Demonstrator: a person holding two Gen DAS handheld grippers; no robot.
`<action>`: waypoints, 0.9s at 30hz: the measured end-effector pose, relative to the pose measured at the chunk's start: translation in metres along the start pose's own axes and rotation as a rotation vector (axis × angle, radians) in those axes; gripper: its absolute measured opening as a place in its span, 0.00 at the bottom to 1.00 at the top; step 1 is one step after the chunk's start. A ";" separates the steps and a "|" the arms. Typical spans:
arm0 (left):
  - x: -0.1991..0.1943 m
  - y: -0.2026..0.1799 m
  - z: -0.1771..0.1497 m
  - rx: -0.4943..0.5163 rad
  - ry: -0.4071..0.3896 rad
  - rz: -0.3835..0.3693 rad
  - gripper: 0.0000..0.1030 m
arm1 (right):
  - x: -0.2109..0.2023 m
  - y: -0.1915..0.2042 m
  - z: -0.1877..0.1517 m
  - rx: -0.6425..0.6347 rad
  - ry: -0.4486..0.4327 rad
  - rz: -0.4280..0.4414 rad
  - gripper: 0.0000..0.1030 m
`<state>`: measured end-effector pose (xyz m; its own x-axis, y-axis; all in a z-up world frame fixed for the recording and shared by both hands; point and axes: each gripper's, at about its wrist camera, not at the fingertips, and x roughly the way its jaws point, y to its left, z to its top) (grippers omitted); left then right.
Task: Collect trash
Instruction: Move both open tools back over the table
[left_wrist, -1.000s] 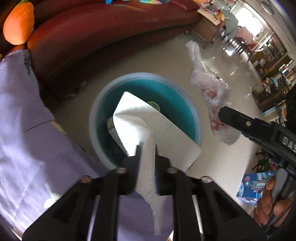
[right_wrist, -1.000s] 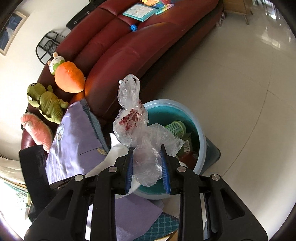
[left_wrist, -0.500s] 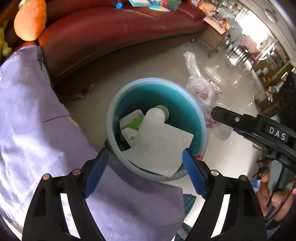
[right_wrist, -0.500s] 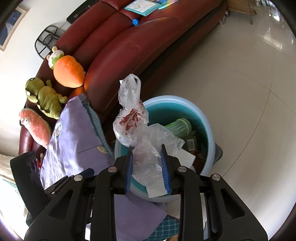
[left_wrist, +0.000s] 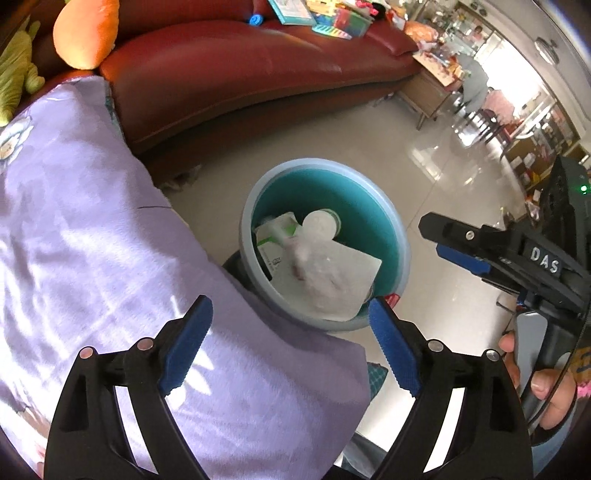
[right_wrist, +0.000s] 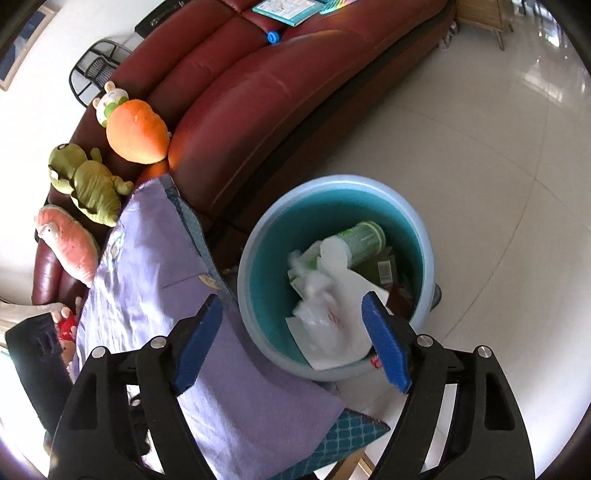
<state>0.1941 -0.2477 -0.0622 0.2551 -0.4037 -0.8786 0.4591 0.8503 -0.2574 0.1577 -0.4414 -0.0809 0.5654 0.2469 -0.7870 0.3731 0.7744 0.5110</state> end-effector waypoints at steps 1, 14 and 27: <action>-0.004 0.001 -0.001 -0.002 -0.007 -0.001 0.85 | -0.002 0.002 -0.003 -0.007 0.002 -0.006 0.72; -0.057 0.033 -0.027 -0.056 -0.085 0.012 0.88 | -0.013 0.049 -0.032 -0.104 0.025 -0.033 0.75; -0.124 0.096 -0.085 -0.158 -0.183 0.040 0.89 | -0.017 0.137 -0.078 -0.276 0.068 -0.028 0.75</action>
<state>0.1345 -0.0879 -0.0123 0.4265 -0.4110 -0.8057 0.3104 0.9032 -0.2964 0.1416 -0.2941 -0.0245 0.5038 0.2544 -0.8255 0.1685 0.9084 0.3827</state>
